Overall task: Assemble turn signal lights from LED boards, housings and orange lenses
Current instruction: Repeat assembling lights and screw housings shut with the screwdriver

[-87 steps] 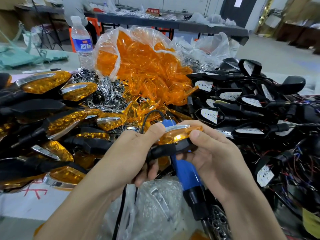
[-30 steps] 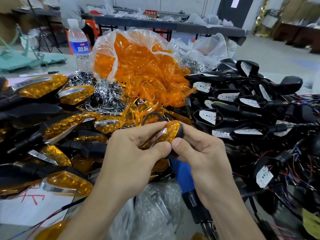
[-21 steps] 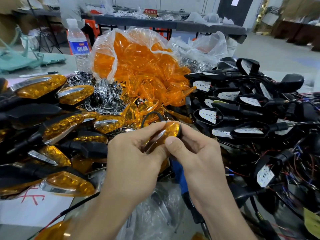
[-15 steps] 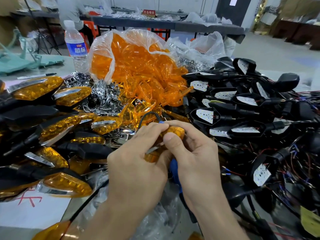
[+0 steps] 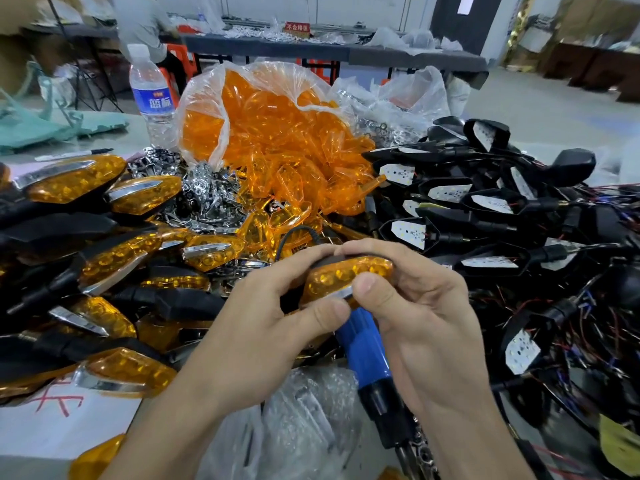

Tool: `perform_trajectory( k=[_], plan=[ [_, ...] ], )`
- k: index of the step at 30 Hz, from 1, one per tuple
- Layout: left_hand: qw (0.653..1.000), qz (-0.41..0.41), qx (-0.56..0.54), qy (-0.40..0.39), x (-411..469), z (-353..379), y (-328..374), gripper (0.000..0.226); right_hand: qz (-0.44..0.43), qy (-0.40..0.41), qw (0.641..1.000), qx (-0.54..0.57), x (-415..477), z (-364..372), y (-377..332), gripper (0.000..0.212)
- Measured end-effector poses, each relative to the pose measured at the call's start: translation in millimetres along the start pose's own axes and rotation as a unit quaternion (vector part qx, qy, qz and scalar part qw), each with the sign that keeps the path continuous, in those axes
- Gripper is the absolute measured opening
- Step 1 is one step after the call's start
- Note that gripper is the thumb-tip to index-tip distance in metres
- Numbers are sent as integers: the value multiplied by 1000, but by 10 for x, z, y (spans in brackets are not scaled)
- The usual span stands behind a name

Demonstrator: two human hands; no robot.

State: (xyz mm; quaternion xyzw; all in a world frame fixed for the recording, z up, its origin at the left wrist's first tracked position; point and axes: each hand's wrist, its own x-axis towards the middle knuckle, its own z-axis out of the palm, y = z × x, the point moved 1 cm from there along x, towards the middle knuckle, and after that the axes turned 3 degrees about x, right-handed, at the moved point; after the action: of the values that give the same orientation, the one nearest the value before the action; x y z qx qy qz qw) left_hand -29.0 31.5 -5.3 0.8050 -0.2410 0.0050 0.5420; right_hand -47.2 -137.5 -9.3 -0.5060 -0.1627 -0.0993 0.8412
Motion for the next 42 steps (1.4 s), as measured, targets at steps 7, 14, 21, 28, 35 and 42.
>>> perform_trajectory(
  k=[7, 14, 21, 28, 35, 42],
  plan=[
    [999, 27, 9, 22, 1, 24, 3, 55, 7, 14, 991, -133, 0, -69, -21, 30],
    [987, 63, 104, 107, -40, 57, 23, 45, 15, 38, 994, -102, 16, -75, -47, 34],
    [896, 178, 297, 277, -54, 82, 30, 48, 126, 29, 989, -72, -19, 61, 67, 29],
    [965, 47, 210, 151, -60, 26, 27, 60, 45, 60, 988, -132, 8, -88, 81, 43],
    [931, 98, 292, 197, -73, 37, 17, 58, 58, -18, 986, -154, 47, -114, 31, 53],
    [937, 88, 296, 165, -62, -2, 64, 61, 58, -5, 988, -146, 25, -161, 60, 74]
  ],
)
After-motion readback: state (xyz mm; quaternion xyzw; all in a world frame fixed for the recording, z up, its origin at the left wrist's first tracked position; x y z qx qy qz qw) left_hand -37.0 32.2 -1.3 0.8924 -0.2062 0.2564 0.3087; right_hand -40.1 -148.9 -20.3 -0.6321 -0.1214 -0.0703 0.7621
